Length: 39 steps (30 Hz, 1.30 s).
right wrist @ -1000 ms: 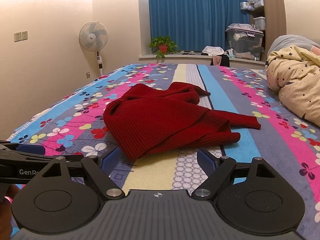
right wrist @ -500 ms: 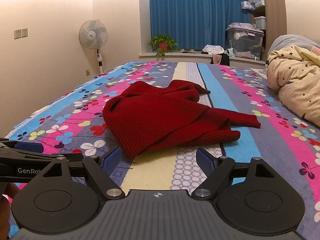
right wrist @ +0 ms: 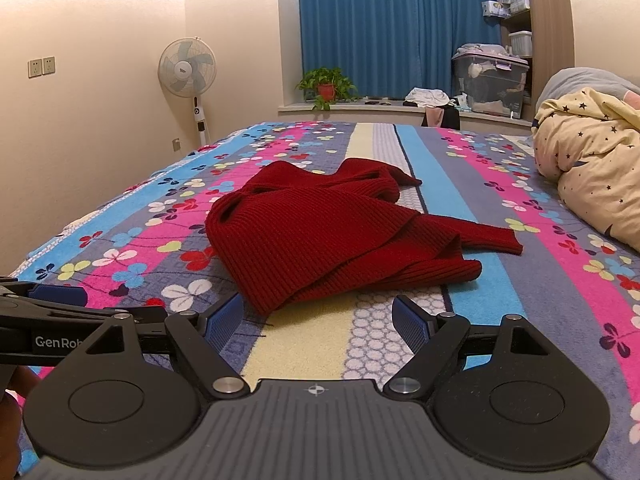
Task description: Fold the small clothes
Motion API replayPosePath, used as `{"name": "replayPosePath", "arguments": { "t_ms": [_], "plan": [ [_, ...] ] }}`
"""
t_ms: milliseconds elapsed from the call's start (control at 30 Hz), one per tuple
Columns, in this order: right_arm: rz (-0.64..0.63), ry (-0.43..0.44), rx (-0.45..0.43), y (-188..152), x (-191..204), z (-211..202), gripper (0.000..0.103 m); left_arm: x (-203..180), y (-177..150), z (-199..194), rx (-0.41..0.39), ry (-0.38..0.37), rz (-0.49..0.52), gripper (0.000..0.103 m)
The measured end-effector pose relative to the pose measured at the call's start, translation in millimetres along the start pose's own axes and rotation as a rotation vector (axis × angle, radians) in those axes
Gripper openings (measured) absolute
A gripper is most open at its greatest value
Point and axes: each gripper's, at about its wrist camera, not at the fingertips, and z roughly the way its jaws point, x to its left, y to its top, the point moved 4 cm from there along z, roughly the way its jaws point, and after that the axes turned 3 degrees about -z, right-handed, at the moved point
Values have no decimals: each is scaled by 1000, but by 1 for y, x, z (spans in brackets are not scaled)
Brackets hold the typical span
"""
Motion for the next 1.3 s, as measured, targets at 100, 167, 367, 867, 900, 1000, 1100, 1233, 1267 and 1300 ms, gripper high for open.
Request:
{"name": "replayPosePath", "arguments": {
  "t_ms": [100, 167, 367, 867, 900, 1000, 1100, 1233, 1267, 1300],
  "plan": [
    [1, 1, 2, 0, 0, 1, 83, 0, 0, 0, 0, 1, 1, 91],
    [0, 0, 3, -1, 1, 2, 83, 0, 0, 0, 0, 1, 1, 91],
    [-1, 0, 3, -1, 2, 2, 83, 0, -2, -1, -15, 1, 10, 91],
    [50, -7, -43, 16, -17, 7, 39, 25, 50, 34, -54, -27, 8, 60],
    [61, -3, -45, 18, -21, 8, 37, 25, 57, 44, -40, -60, -16, 60],
    [91, 3, -52, 23, -29, 10, 37, 26, 71, 86, 50, -166, -112, 60],
    [122, 13, -37, 26, -36, 16, 37, 29, 79, 130, 120, -197, -234, 62],
    [136, 9, -29, 27, -42, 22, 37, 31, 82, 173, 209, -331, -440, 62],
    [134, 7, -31, 27, -43, 23, 37, 31, 83, 180, 222, -366, -484, 60],
    [135, 4, -32, 28, -44, 24, 37, 32, 84, 184, 222, -373, -497, 47]
  ]
}}
